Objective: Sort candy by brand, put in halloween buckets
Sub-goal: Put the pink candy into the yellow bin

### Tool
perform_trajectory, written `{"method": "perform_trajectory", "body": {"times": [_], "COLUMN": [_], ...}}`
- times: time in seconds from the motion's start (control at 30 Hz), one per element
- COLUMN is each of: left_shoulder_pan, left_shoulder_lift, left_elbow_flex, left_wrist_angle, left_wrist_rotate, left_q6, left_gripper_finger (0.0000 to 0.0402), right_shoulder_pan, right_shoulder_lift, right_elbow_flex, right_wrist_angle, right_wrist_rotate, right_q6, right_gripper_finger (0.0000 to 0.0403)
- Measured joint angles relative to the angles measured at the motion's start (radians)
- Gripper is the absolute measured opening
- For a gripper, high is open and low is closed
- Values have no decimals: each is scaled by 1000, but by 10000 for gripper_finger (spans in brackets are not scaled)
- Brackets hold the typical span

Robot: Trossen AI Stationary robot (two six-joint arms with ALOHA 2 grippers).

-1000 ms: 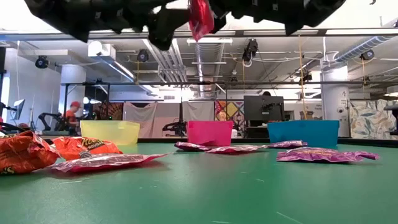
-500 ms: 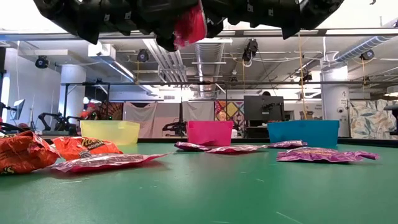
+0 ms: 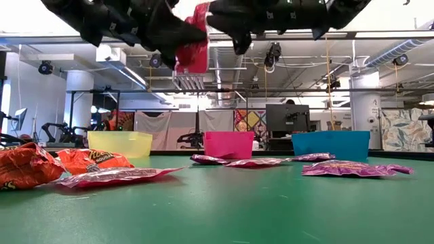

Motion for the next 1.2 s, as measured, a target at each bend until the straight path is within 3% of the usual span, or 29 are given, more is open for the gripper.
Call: {"method": "perform_trajectory", "body": {"times": [0.1, 0.2, 0.33, 0.4, 0.6, 0.8, 1.2], "left_shoulder_pan": [48, 114, 225, 304, 616, 889, 936], "left_shoulder_lift": [-81, -182, -280, -308, -310, -230, -51], "left_elbow_flex": [0, 8, 54, 81, 105, 92, 90], "left_wrist_angle": [-175, -380, -664, -773, -874, -884, -870], "left_wrist_rotate": [-103, -295, -620, -696, -624, -384, -375], "left_q6": [4, 4, -17, -19, -41, -54, 2], "left_gripper_finger": [8, 9, 6, 5, 3, 2, 13], "right_shoulder_pan": [-2, -5, -3, -3, -3, -3, -3], "right_shoulder_lift": [-28, -47, -45, -44, -35, -26, -11], "right_elbow_flex": [0, 0, 0, 0, 0, -2, -2], "right_wrist_angle": [-73, -149, -197, -190, -190, -195, -202], "right_wrist_rotate": [123, 237, 276, 278, 281, 280, 280], "right_q6": [31, 48, 59, 59, 58, 68, 98], "right_gripper_finger": [149, 165, 177, 180, 180, 182, 185]}}
